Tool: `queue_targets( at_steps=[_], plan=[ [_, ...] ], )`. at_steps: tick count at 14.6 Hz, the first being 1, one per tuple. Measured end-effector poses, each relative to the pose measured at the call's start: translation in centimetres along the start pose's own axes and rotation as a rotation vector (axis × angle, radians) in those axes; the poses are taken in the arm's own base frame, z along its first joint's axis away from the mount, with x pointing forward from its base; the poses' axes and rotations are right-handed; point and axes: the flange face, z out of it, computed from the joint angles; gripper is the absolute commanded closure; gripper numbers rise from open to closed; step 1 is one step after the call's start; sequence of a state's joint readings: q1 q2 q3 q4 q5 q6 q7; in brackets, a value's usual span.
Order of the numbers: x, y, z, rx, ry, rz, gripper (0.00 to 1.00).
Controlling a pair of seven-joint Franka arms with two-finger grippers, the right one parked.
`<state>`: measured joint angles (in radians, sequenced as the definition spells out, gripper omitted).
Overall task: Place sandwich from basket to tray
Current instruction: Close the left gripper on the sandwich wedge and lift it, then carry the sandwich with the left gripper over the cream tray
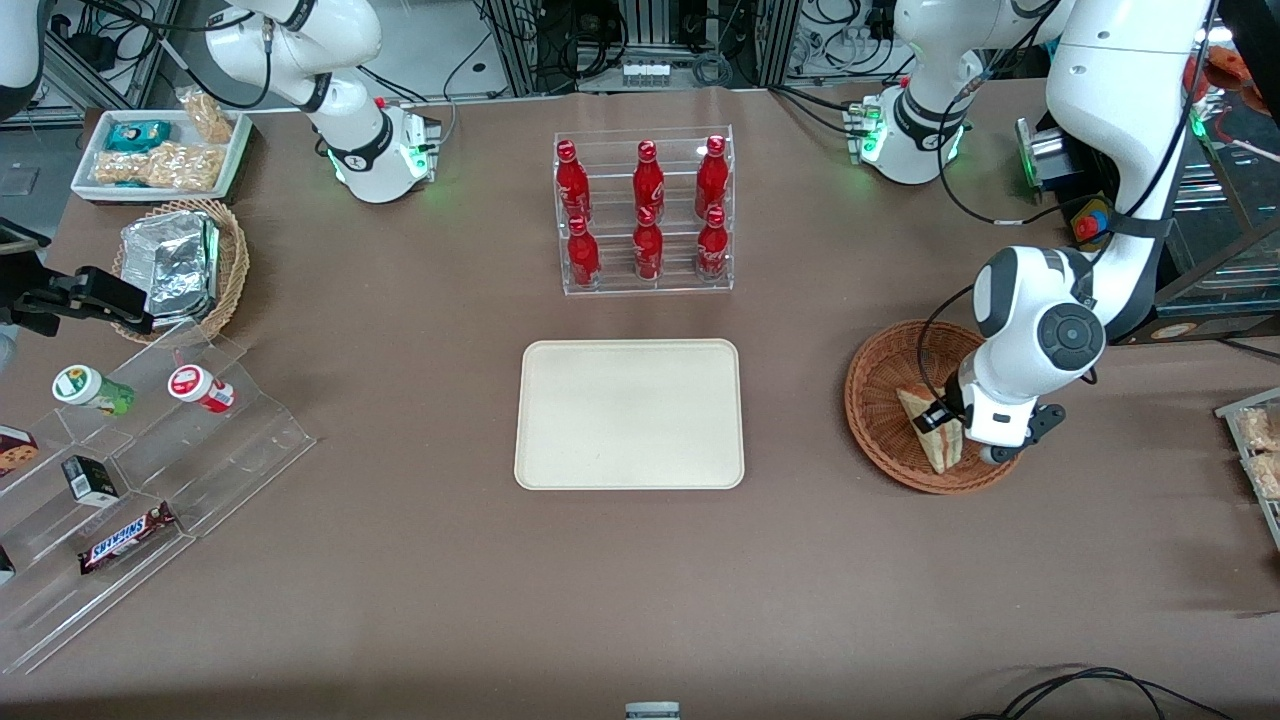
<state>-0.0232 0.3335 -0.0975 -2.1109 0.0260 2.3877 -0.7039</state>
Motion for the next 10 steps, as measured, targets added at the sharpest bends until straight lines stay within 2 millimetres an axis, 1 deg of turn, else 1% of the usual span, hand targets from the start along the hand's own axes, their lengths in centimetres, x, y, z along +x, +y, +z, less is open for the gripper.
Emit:
queue_targets(
  at_steps=[2,4,6,8,10],
  plan=[
    [0.0,0.0,-1.8,0.000,0.005,-0.001,0.99],
    [-0.4,0.4,-4.4,-0.012,0.023,-0.005,0.99],
    [-1.7,1.9,-6.9,-0.035,0.051,-0.041,0.99],
    [-4.0,4.8,-9.2,-0.053,0.067,-0.083,0.97],
    [-7.4,9.5,-10.9,-0.069,0.077,-0.091,0.93]
  ],
)
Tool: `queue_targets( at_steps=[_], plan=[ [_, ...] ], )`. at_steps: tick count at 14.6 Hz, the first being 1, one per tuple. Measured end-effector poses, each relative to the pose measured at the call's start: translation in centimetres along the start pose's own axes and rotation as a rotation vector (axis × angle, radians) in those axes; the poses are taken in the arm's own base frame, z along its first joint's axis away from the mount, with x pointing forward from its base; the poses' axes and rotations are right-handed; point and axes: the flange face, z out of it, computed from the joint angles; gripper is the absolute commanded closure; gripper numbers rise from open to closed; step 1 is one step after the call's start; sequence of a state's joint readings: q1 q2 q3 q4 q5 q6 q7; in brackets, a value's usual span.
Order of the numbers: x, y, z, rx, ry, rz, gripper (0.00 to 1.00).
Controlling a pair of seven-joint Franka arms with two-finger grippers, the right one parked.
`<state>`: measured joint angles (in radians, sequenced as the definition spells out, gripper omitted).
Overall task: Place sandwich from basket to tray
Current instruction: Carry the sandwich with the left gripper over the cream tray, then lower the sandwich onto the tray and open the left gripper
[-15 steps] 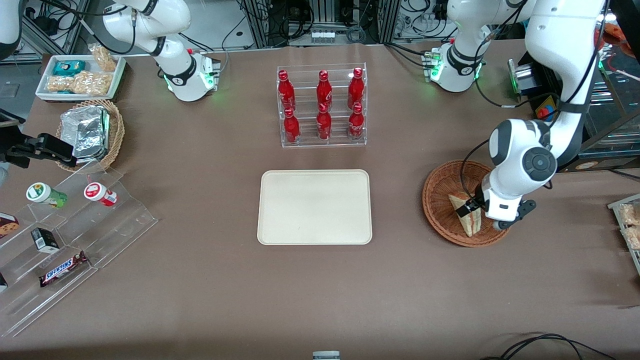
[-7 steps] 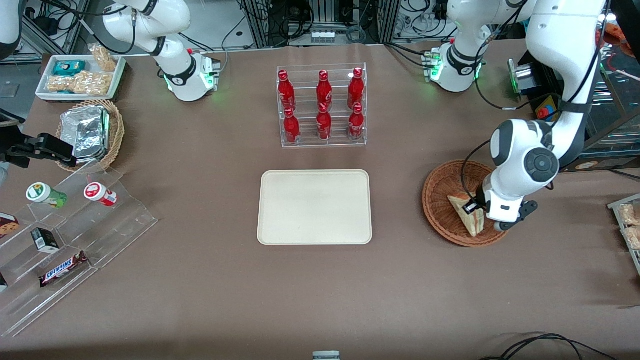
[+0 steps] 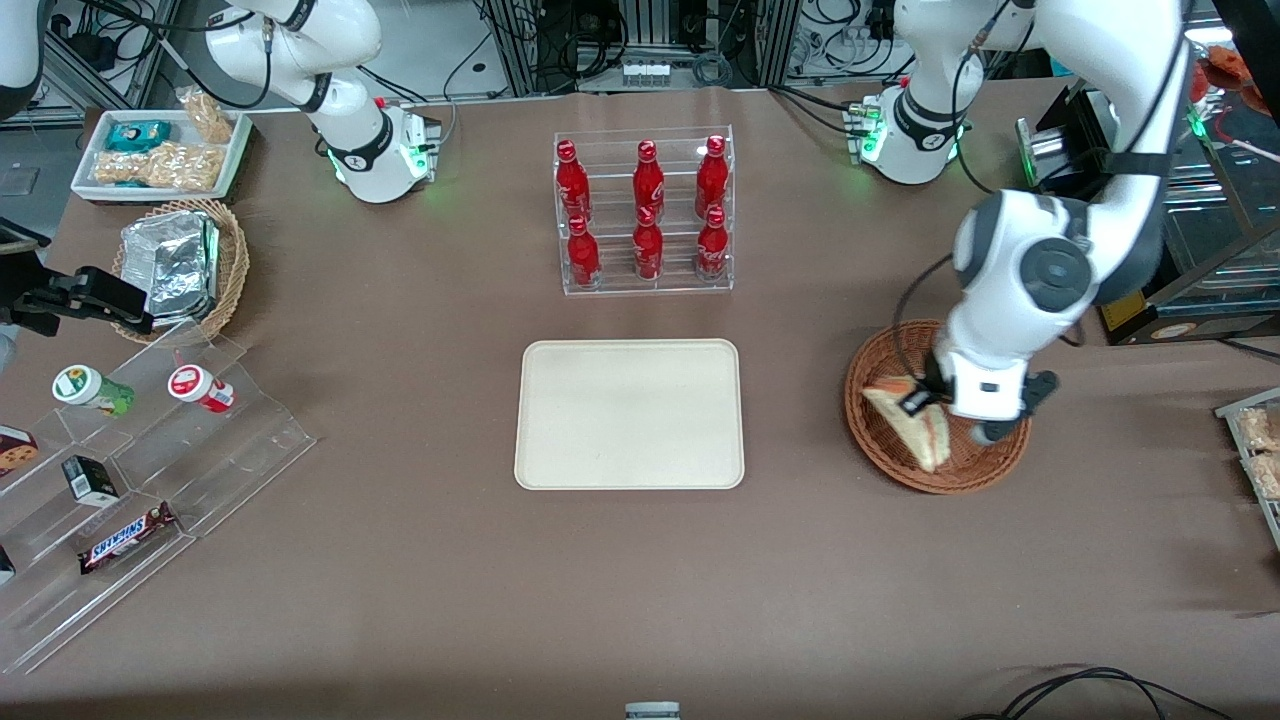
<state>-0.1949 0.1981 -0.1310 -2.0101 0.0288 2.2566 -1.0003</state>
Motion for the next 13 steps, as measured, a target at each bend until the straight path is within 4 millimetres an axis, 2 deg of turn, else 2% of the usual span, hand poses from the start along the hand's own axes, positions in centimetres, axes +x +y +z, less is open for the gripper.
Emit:
queue_targets(
  at_steps=[2,4,8,10,11,12,13],
  plan=[
    [-4.6,4.7,0.2,0.003,0.026,0.089,0.93],
    [-9.3,9.2,2.4,0.026,0.049,0.210,0.92],
    [-18.3,18.6,10.1,0.017,0.020,0.384,0.91],
    [-22.3,21.7,13.6,0.009,0.006,0.442,0.86],
    [-23.4,22.6,14.3,0.001,0.006,0.469,0.78],
    [-24.2,23.2,14.0,-0.010,0.003,0.506,0.67],
    [-24.7,23.6,13.7,-0.017,-0.003,0.534,0.22]
  ],
)
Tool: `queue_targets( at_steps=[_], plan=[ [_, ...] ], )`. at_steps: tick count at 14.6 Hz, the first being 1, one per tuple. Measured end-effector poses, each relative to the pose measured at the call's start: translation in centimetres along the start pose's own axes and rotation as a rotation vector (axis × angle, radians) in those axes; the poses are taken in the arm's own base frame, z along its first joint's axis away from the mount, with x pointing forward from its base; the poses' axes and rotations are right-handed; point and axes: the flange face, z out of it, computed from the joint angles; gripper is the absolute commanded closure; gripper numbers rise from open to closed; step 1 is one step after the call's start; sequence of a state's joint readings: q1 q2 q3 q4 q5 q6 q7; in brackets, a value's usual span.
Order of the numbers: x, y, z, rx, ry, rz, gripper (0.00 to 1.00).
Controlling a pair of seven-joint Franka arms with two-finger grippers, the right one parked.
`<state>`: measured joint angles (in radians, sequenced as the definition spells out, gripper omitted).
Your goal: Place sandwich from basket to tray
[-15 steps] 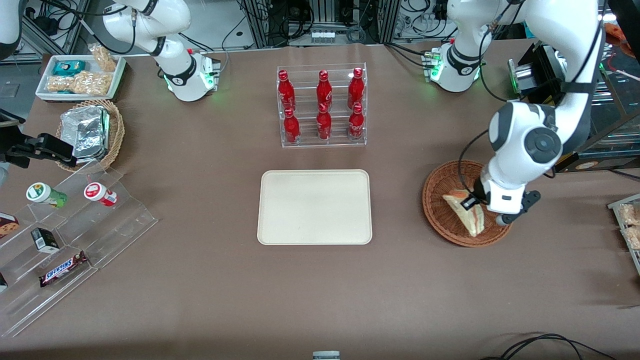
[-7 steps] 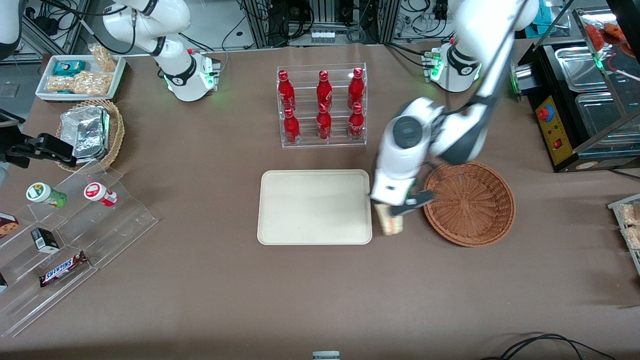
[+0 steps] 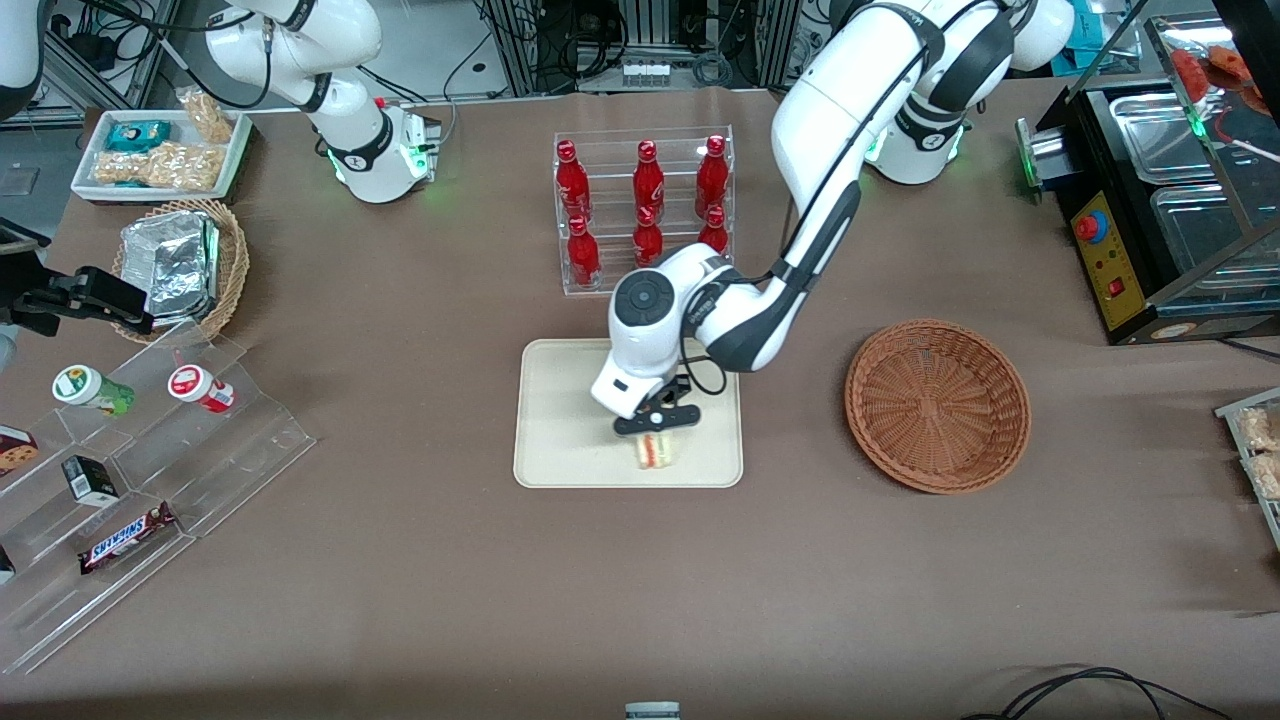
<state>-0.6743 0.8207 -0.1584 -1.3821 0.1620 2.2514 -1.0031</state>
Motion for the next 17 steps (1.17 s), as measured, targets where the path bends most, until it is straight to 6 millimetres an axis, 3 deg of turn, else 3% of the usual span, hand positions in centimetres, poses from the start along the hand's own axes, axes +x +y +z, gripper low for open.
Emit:
queue_targets(
  at_steps=[1,5,7,8,10,12,14,17],
  plan=[
    [-0.2,0.3,-0.2,-0.005,-0.002,0.015,0.00],
    [0.2,0.3,-0.9,-0.005,-0.001,0.011,0.00],
    [1.4,-0.4,-3.1,0.028,-0.012,-0.008,0.00],
    [2.7,-1.4,-5.3,0.046,-0.014,-0.031,0.00],
    [6.2,-5.8,-11.5,0.090,-0.033,-0.111,0.00],
    [8.9,-11.9,-17.8,0.133,-0.077,-0.169,0.00],
    [10.4,-19.0,-22.3,0.189,-0.132,-0.172,0.00],
    [12.3,-29.8,-27.7,0.226,-0.205,-0.179,0.00]
  ],
)
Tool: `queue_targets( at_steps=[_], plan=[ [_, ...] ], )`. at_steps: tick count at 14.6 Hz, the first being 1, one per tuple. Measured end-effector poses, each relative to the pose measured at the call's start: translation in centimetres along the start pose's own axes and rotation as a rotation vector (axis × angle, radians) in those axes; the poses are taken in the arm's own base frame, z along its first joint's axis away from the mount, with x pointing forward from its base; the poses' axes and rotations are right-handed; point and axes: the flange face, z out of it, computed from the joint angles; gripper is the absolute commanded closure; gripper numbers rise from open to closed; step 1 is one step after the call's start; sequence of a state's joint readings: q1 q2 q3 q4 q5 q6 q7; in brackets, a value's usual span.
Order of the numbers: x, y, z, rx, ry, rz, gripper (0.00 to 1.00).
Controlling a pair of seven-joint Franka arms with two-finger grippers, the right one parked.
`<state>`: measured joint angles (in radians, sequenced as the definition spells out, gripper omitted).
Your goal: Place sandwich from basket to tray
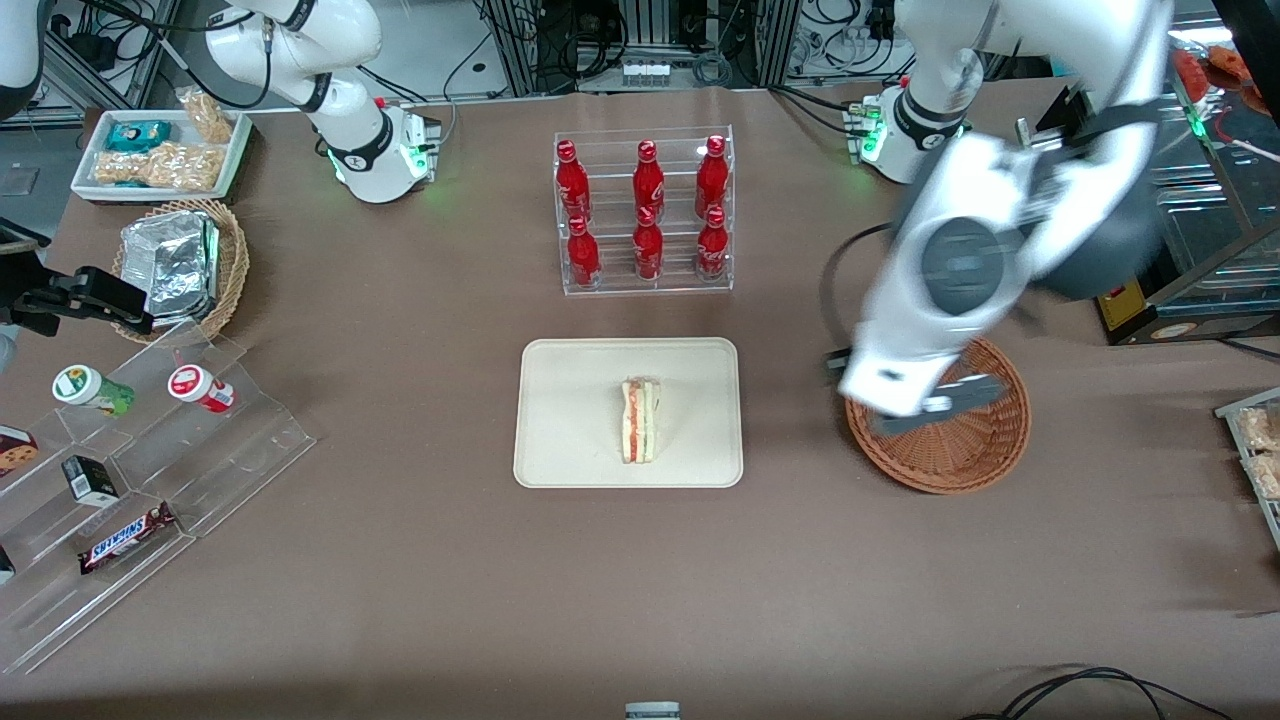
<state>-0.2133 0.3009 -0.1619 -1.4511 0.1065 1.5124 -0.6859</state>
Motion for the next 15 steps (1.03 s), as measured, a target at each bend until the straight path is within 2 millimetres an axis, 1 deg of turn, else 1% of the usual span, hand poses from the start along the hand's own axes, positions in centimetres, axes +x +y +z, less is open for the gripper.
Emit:
queue_targets(
  at_steps=[2,3,4,5,6,7,8,10,12,13,15],
  plan=[
    [1.3,-7.0,-1.9,0.002,-0.032,-0.007,0.00],
    [1.6,-10.3,-2.8,-0.001,-0.050,-0.003,0.00],
    [1.5,-13.2,-3.6,-0.002,-0.074,0.011,0.00],
    [1.0,-15.4,-4.5,-0.006,-0.093,0.029,0.00],
    [0.3,-16.7,-5.5,-0.009,-0.096,0.044,0.00],
    [-0.3,-17.2,-6.4,-0.014,-0.083,0.054,0.00],
    [-0.9,-16.9,-7.3,-0.019,-0.062,0.065,0.00],
    [-2.2,-15.3,-8.7,-0.031,-0.010,0.098,0.00],
    [-3.6,-14.5,-9.8,-0.060,0.012,0.119,0.00],
    [-4.0,-14.5,-10.2,-0.083,0.010,0.122,0.00],
    [-4.4,-14.7,-10.4,-0.111,-0.001,0.122,0.00]
  ],
)
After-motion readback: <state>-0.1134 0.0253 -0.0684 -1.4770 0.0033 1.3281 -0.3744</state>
